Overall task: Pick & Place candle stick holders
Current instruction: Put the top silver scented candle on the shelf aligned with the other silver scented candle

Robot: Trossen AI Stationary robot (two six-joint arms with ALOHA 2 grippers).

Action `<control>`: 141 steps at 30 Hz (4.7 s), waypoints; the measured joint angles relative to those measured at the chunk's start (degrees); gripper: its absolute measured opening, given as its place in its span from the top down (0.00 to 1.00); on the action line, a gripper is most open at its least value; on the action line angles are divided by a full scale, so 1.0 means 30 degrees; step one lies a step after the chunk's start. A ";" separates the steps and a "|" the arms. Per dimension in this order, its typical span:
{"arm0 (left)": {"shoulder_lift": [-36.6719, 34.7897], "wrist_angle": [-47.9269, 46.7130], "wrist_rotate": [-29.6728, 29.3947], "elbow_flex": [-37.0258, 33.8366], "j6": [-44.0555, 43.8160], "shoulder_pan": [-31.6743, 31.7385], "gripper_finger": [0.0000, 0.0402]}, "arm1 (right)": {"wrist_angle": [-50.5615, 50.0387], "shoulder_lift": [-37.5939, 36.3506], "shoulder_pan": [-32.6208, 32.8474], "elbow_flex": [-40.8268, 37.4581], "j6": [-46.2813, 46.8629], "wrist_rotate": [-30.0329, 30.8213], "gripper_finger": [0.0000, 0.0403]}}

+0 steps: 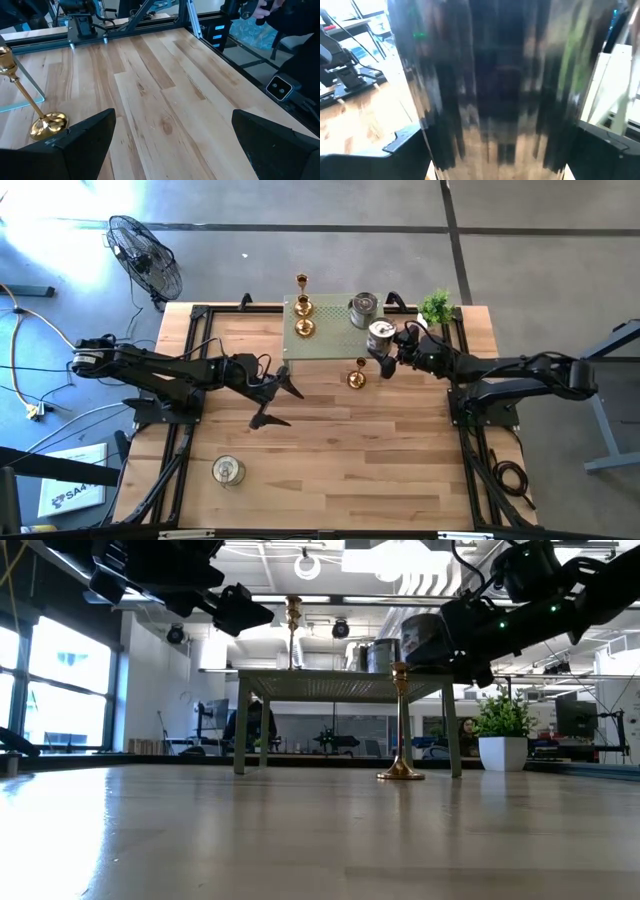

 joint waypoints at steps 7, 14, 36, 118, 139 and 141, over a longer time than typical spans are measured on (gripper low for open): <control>0.0000 -0.0003 0.0006 0.0000 0.0000 0.0000 0.02 | 0.3210 0.2212 0.0004 -0.0007 -0.0481 -0.0525 0.12; 0.0000 -0.0133 0.0010 0.0000 0.0000 0.0000 0.02 | 0.3616 0.2613 0.0012 -0.0007 -0.0923 -0.0277 0.12; 0.0000 -0.0192 0.0061 0.0000 0.0074 0.0000 0.02 | 0.4685 0.2686 0.0026 0.0093 -0.1039 -0.1134 0.04; -0.0007 -0.0192 0.0058 0.0000 0.0002 0.0004 0.02 | 0.8698 0.2650 0.0012 0.0681 -0.8028 -0.2547 0.04; -0.0007 -0.0141 -0.0007 0.0000 0.0007 0.0003 0.02 | 0.8697 0.2642 0.0012 0.1871 -1.0663 -0.2608 0.04; -0.0007 -0.0069 -0.0001 0.0000 0.0007 0.0001 0.02 | 0.7994 0.2642 0.0012 0.2349 -1.0667 -0.2675 0.04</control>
